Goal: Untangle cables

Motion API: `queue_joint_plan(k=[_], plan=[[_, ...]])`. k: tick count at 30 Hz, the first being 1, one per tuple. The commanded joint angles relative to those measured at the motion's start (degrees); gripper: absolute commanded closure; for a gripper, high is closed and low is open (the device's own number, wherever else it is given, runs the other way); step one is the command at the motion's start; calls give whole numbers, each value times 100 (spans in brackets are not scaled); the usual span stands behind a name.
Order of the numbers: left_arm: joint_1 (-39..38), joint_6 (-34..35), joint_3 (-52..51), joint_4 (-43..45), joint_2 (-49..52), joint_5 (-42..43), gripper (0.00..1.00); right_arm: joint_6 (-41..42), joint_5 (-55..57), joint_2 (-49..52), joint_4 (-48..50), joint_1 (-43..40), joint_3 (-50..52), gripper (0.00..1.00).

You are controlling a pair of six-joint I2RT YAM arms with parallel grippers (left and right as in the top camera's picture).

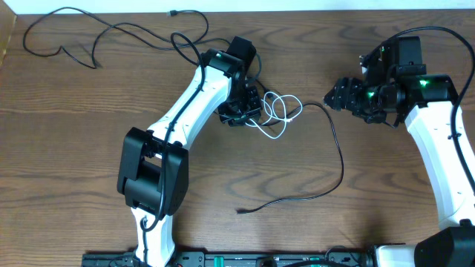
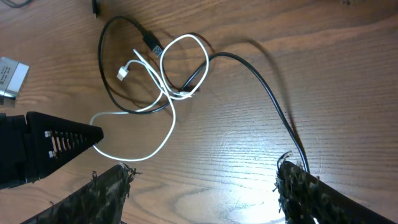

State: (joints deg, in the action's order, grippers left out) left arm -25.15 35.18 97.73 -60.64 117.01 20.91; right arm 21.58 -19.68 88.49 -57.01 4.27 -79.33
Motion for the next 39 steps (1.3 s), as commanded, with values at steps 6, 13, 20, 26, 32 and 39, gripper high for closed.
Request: queue_joint_plan(k=[6, 13, 20, 26, 32, 39], plan=[[4, 332, -13, -13, 98, 11, 68, -111, 9, 2, -2, 33, -9, 26], [2, 380, -15, -20, 98, 13, 70, -155, 9, 2, -2, 33, -9, 25], [-83, 610, -238, 74, 98, 11, 71, -155, 9, 2, -2, 33, -9, 25], [-92, 605, -317, 238, 98, 0, 76, -157, 9, 2, -2, 33, -9, 25], [-85, 603, -317, 348, 98, -96, 76, -199, 9, 2, -4, 33, -9, 25], [-2, 603, -315, 400, 98, -98, 76, -199, 9, 2, -2, 33, -9, 25]])
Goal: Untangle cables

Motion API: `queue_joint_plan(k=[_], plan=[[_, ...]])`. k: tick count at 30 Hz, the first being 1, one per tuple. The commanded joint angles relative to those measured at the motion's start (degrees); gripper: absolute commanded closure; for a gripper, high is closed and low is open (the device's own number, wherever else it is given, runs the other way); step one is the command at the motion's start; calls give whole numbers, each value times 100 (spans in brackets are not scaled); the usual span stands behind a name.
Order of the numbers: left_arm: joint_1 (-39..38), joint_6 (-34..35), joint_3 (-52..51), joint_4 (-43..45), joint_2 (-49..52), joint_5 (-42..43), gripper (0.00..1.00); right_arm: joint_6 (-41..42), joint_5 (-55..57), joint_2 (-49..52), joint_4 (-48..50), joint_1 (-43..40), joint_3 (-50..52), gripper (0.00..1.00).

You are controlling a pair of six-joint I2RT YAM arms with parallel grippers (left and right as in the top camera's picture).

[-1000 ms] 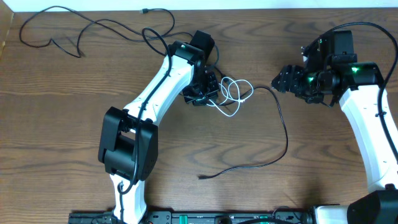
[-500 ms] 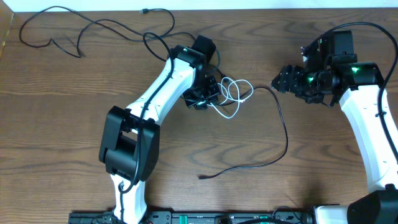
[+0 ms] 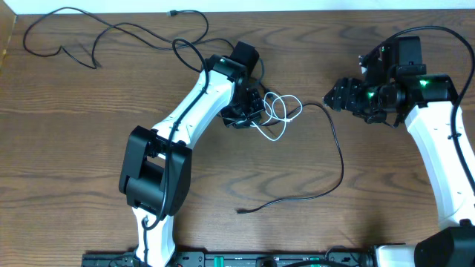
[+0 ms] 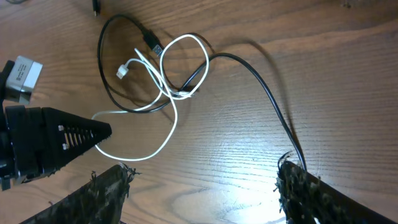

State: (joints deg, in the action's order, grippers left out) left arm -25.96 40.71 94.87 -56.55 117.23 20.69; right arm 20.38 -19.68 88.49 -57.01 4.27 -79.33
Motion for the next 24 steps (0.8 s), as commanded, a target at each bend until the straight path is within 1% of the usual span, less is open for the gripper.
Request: queue_joint_plan(k=[1, 7, 24], plan=[[107, 50, -26, -13, 74, -72, 76, -81, 9, 2, -4, 33, -9, 25], [223, 28, -26, -11, 74, 190, 76, -79, 9, 2, -2, 28, -9, 25], [188, 11, -26, -76, 74, 374, 76, -79, 9, 2, 0, 33, -9, 25]])
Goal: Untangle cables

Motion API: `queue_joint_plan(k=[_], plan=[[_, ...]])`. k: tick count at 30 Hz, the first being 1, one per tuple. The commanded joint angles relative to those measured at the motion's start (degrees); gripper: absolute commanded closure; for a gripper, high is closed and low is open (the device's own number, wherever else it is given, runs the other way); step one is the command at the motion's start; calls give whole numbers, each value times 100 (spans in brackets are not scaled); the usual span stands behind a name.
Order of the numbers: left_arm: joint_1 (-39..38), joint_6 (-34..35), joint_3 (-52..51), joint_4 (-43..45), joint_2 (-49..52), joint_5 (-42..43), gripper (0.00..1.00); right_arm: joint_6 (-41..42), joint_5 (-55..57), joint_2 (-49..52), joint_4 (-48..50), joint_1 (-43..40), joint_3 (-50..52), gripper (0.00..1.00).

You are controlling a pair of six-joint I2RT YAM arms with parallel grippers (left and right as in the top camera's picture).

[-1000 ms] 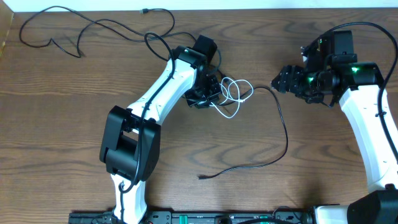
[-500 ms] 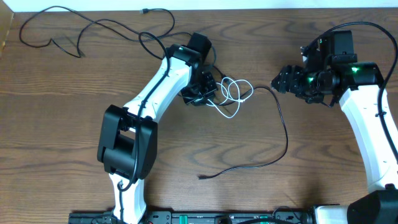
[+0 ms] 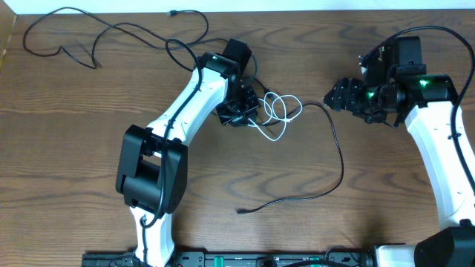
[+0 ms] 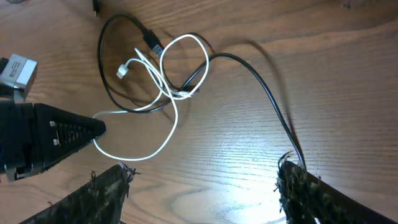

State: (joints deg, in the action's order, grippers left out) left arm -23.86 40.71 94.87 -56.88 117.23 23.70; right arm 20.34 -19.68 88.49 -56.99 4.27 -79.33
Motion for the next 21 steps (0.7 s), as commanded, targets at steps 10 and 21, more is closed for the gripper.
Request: queue_joint_plan(k=[10, 21], plan=[[-22, 9, -26, -42, 76, 66, 90, -74, 9, 2, -9, 33, -9, 25], [-37, -815, 341, -46, -74, 940, 93, -157, 11, 2, -22, 33, -4, 25]])
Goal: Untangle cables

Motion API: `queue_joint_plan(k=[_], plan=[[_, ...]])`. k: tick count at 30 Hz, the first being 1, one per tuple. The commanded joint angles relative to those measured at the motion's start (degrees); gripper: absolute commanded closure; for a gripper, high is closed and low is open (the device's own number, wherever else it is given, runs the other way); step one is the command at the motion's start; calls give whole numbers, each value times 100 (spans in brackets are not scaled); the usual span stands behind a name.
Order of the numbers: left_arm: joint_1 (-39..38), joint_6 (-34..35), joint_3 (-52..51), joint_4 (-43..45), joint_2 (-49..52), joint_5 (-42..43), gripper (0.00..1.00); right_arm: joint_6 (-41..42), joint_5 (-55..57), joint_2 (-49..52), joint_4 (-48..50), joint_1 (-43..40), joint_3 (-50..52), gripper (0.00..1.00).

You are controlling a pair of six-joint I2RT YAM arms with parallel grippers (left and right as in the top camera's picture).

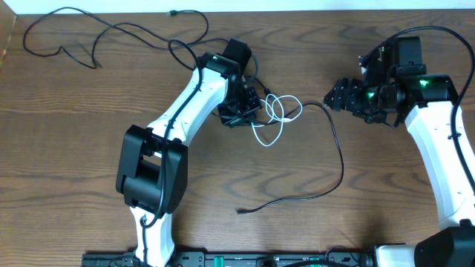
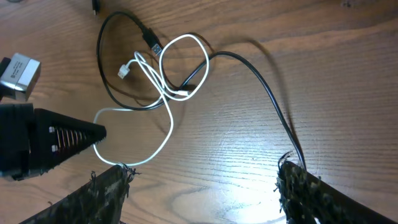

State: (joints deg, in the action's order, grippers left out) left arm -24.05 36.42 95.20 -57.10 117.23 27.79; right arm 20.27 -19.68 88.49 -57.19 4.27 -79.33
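A white cable lies in loops at mid-table, crossed with one end of a black cable that runs right, then down to the front. In the right wrist view the white cable winds through the black cable's plug-end loop. My left gripper sits at the tangle's left side; its wedge-shaped tip looks shut on the white cable's long loop. My right gripper hovers to the right of the tangle, open, with the black cable passing beside its right finger.
A long thin black cable sprawls along the back left of the table and reaches toward the left arm. The left arm's white links slant across the left middle. The table's far edge is close behind.
The white cable's big lower loop has swung left and toward the front, and its knot with the black loop looks slightly tighter. The left gripper has barely shifted. The right arm is unmoved.
The left gripper stood at the white cable's left loop at first, then a little further right into the tangle, then back left. Now the white loop hangs more to the left. The right gripper stayed open in one place over the black cable throughout.
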Motion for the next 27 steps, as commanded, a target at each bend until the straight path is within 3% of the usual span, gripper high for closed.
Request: queue_joint_plan(k=[1, 6, 16, 27], plan=[[-17, -391, 400, -22, -153, 549, 93, -210, 11, 2, -2, 33, -4, 24], [-42, -597, 780, 289, -960, 551, 93, -256, 11, 2, 136, 35, 129, 25], [-50, -570, 791, 1961, -2780, 612, 93, 33, -221, 2, 1019, 186, 979, 22], [-50, -63, 791, 2907, -3604, 610, 93, 564, -789, 2, 1989, 647, 1261, 21]])
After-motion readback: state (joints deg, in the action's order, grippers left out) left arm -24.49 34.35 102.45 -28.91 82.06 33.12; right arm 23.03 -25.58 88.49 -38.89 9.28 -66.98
